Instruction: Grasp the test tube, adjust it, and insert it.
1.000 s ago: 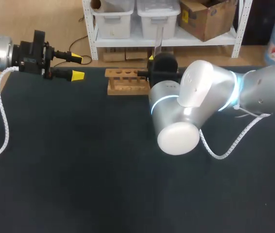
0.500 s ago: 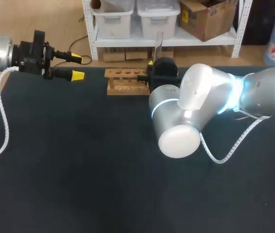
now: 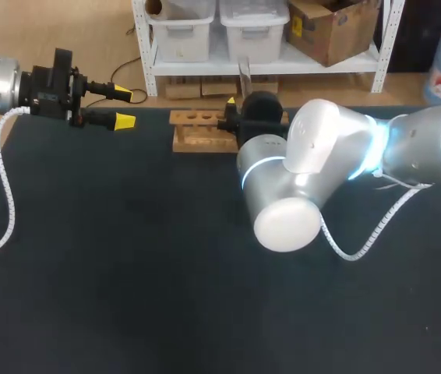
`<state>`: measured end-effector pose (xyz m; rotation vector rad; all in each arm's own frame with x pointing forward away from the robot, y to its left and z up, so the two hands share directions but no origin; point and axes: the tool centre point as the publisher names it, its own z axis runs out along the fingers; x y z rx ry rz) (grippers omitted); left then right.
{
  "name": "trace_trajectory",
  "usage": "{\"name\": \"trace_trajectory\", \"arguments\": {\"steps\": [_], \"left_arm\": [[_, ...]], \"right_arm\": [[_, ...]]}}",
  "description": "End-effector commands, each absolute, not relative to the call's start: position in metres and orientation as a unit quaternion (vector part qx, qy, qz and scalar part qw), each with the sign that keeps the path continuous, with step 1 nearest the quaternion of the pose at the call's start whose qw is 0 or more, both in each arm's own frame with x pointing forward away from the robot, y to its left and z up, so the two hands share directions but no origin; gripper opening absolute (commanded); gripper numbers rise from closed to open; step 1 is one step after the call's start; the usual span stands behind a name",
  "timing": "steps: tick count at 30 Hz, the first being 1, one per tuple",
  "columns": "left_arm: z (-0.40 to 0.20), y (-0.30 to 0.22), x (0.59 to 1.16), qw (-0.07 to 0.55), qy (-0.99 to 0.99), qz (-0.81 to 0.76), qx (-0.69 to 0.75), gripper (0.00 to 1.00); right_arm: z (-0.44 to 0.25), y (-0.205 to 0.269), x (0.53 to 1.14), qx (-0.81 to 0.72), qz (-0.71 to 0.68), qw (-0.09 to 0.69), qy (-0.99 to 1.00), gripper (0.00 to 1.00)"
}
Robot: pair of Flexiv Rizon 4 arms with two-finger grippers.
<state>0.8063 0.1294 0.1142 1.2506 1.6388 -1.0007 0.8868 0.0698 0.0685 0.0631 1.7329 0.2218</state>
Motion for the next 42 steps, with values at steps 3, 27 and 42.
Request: {"name": "trace_trajectory", "arguments": {"steps": [3, 27, 42], "left_arm": [[0.113, 0.130, 0.806, 0.414, 0.651, -0.398, 0.497, 1.00], [0.113, 0.130, 0.806, 0.414, 0.651, -0.398, 0.497, 1.00], [0.113, 0.130, 0.806, 0.414, 0.651, -0.398, 0.497, 1.00]], "right_arm": [[0.065, 0.065, 0.886, 0.041, 0.084, 0.642, 0.761, 0.83], [0.082, 0.070, 0.900, 0.018, 0.091, 0.652, 0.753, 0.95], [0.087, 0.047, 0.900, 0.035, 0.057, 0.655, 0.753, 0.91]]}}
